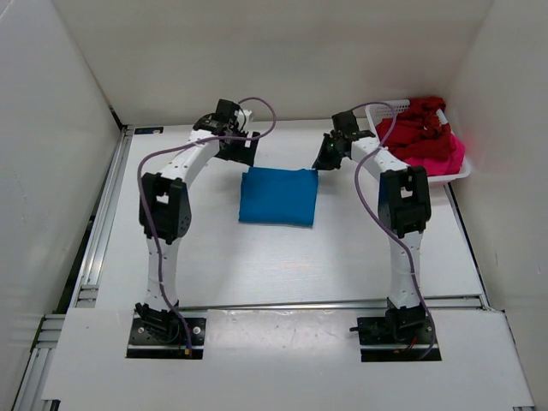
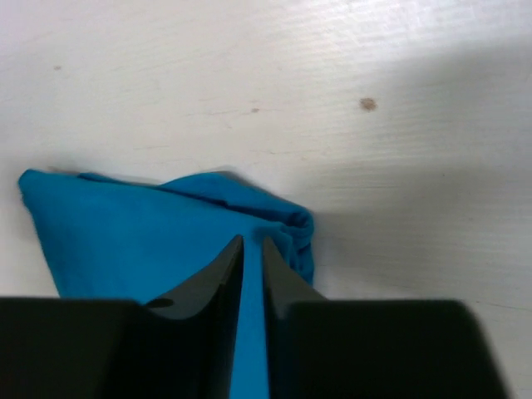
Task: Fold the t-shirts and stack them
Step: Fold the long partially folded tshirt into a neat square, then put the neatly folded tshirt into the corner of the board with the left arm
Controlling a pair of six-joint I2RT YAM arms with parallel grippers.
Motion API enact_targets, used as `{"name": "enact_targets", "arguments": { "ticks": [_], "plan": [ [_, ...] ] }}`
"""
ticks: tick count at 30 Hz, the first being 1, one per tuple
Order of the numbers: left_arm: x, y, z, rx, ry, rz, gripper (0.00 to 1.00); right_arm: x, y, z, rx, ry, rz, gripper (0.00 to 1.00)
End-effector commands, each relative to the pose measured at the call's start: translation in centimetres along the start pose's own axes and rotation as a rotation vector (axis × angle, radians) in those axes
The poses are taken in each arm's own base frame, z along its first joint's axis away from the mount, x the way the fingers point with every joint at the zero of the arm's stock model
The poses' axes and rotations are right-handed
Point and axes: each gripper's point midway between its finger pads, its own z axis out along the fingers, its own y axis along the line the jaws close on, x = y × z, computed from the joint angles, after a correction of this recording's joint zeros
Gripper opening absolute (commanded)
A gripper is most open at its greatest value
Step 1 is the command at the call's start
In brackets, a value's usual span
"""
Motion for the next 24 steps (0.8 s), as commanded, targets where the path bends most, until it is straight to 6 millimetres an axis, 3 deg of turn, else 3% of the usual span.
{"name": "enact_targets", "arguments": {
  "ticks": [1,3,5,7,12,14,15,18,19,23,24],
  "plan": [
    [1.1,-0.9,-4.8,0.054,0.000,-0.005,1.00,-4.2,4.8,-6.8,-0.110,-0.125,-0.076,0.26],
    [3.9,-2.0,-4.3,0.118,0.085,-0.016,1.00,-4.1,5.3,-8.3,-0.109,-0.144,-0.109,0.33],
    [7.7,-2.8,-3.2,0.166,0.212,-0.036,1.00,-3.2,5.3,-9.3,-0.099,-0.140,-0.126,0.33],
    [9.7,-3.5,-2.5,0.210,0.274,-0.051,1.00,-2.0,5.0,-9.8,-0.087,-0.128,-0.141,0.34],
    [11.7,-3.8,-0.8,0.231,0.339,-0.065,0.97,-0.1,4.2,-10.6,-0.068,-0.106,-0.151,0.34],
    [12.0,-3.8,0.2,0.231,0.354,-0.068,0.87,0.9,4.0,-11.0,-0.059,-0.098,-0.155,0.34],
    [12.3,-4.1,0.5,0.253,0.364,-0.074,0.74,1.2,3.9,-11.1,-0.058,-0.095,-0.155,0.34],
    [12.5,-4.8,1.0,0.294,0.381,-0.085,0.52,1.9,3.4,-11.9,-0.050,-0.100,-0.154,0.34],
    [12.2,-5.2,0.8,0.318,0.380,-0.090,0.39,1.9,3.5,-12.6,-0.055,-0.109,-0.156,0.34],
    [13.0,-5.8,1.1,0.355,0.415,-0.106,0.10,2.4,2.6,-13.5,-0.024,-0.128,-0.154,0.34],
    [12.9,-5.4,1.0,0.361,0.412,-0.119,0.10,2.7,2.2,-13.6,-0.010,-0.129,-0.152,0.34]
  ]
}}
